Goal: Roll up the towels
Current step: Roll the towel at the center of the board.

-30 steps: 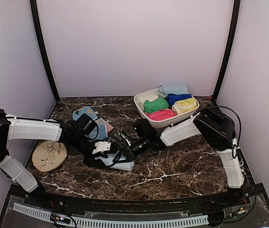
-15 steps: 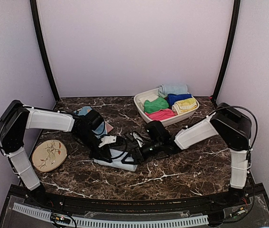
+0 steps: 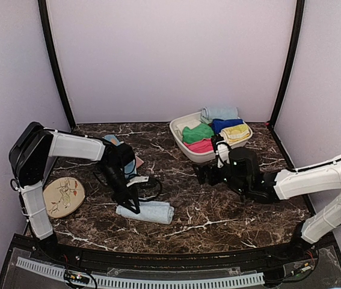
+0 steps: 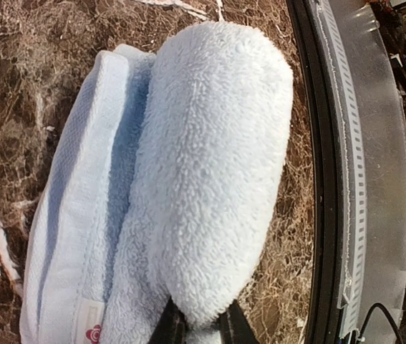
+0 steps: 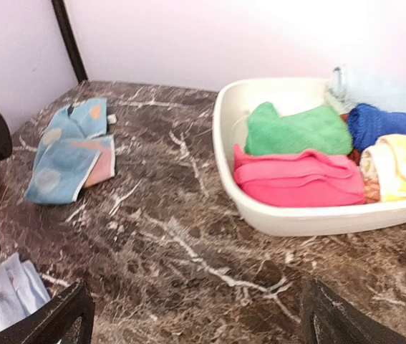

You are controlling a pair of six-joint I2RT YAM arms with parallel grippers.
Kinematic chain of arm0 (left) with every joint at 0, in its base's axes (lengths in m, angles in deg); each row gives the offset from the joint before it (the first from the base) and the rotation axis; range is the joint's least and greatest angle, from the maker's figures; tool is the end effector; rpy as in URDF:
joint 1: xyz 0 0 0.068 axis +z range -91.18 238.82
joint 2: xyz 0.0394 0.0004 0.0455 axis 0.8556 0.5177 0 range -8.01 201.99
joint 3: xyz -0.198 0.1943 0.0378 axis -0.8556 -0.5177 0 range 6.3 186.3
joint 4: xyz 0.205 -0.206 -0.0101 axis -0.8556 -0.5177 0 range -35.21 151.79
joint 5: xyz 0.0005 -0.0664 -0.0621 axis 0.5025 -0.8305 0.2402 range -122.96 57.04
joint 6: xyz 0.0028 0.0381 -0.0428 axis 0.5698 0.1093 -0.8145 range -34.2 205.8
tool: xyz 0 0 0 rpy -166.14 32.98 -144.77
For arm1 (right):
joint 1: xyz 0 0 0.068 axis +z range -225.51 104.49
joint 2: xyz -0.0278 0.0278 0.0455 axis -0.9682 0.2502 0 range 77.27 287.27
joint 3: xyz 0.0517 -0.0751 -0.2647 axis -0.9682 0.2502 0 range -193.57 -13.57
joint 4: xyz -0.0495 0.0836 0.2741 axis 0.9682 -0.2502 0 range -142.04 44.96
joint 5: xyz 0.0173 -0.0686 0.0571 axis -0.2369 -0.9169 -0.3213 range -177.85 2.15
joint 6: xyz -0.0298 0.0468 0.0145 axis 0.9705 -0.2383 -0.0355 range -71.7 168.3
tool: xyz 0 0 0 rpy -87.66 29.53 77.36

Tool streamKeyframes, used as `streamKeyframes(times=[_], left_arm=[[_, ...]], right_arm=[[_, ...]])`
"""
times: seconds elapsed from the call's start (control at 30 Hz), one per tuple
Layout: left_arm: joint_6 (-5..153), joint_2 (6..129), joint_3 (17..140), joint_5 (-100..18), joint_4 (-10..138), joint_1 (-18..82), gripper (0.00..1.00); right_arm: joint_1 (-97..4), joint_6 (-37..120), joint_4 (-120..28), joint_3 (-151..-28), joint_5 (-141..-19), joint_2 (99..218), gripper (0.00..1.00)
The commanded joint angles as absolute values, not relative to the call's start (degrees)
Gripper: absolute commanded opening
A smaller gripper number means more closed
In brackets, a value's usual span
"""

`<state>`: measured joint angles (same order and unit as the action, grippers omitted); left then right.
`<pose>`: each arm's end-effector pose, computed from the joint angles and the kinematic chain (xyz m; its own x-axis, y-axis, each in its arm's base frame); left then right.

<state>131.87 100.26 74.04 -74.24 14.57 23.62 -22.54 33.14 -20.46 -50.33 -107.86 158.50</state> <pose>0.2771 -0.2284 0.1329 -0.2392 0.8312 -0.5019 0.9032 0.0007 -0.4293 0.2057 0.2495 0.1929 -0.3433 -0.0469 -0.9381 -0.4834 0.8651 0.1337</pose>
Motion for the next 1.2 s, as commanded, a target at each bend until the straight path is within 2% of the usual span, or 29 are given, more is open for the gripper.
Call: streamKeyframes(times=[0.0,0.07,0.2,0.33,0.47,0.6,0.87,1.07,1.17], left_arm=[[131.53,105.95,76.43,-71.27,9.30,24.90,0.10],[131.13,107.99,78.15,-71.28,8.28,25.26,0.10],[131.30,112.18,81.44,-71.17,5.27,25.91,0.09],[131.24,115.27,83.48,-71.02,2.84,26.11,0.09],[129.88,117.23,85.39,-70.03,2.52,26.21,0.09],[129.12,118.64,86.97,-68.15,2.07,26.30,0.09],[130.14,119.34,87.14,-66.80,1.53,26.31,0.12],[131.50,117.95,86.68,-68.60,1.88,26.84,0.30],[131.41,114.43,84.71,-68.61,5.21,27.72,0.38]], right_arm=[[-23.92,37.12,-9.90,-43.80,-107.75,155.14,1.00],[-20.39,45.88,-6.18,-41.53,-104.23,154.67,1.00],[-6.05,70.31,-9.08,-43.92,-115.15,159.47,0.99],[3.87,82.90,-10.98,-47.94,-116.12,166.13,0.96],[7.10,90.98,-12.36,-54.38,-114.60,174.32,0.86],[7.28,98.99,-10.38,-59.78,-114.19,182.60,0.81],[3.08,99.78,-14.15,-69.27,-112.55,192.92,0.74],[0.33,92.43,-22.30,-73.16,-111.95,196.47,0.68],[-1.04,85.66,-29.65,-74.30,-108.72,196.57,0.55]])
